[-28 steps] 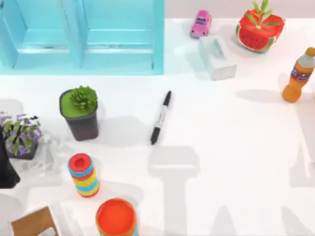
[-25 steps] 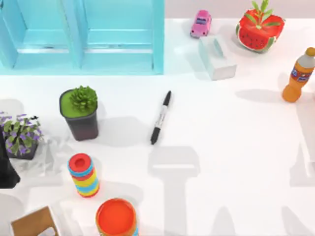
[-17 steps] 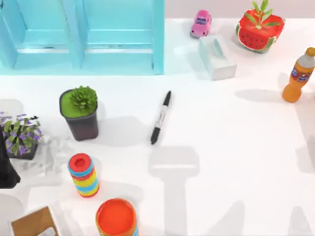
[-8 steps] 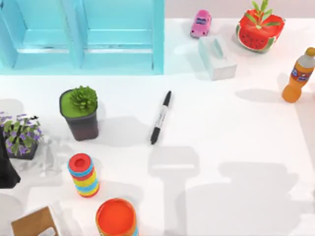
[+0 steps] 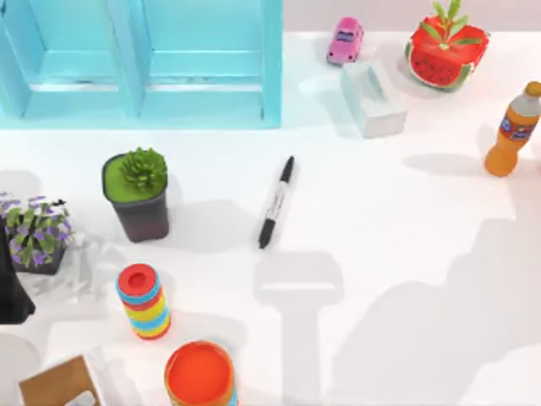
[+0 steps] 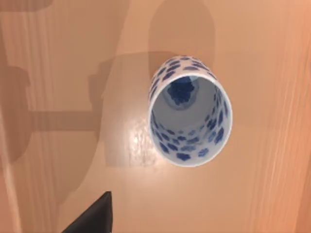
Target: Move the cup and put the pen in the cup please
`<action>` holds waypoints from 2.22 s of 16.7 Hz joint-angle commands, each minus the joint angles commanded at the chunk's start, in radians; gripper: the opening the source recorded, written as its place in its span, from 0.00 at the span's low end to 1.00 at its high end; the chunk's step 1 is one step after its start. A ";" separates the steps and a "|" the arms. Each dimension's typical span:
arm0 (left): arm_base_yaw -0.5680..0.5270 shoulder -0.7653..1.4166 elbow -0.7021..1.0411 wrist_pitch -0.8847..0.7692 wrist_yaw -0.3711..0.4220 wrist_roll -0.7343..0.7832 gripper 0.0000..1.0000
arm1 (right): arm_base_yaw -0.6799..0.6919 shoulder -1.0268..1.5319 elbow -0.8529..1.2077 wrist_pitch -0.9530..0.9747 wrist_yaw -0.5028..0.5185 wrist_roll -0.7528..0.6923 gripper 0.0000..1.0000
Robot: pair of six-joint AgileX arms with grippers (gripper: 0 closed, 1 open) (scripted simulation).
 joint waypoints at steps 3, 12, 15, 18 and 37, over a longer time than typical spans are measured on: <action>0.000 0.000 0.000 0.000 0.000 0.000 1.00 | -0.008 0.029 0.025 -0.022 0.000 -0.008 1.00; 0.000 0.000 0.000 0.000 0.000 0.000 1.00 | -0.004 0.058 -0.116 0.148 0.000 -0.003 1.00; 0.000 0.000 0.000 0.000 0.000 0.000 1.00 | -0.004 0.085 -0.226 0.297 0.001 -0.003 1.00; 0.000 0.000 0.000 0.000 0.000 0.000 1.00 | -0.005 0.103 -0.279 0.356 0.001 -0.004 1.00; 0.000 0.000 0.000 0.000 0.000 0.000 1.00 | -0.005 0.103 -0.280 0.357 0.001 -0.004 0.00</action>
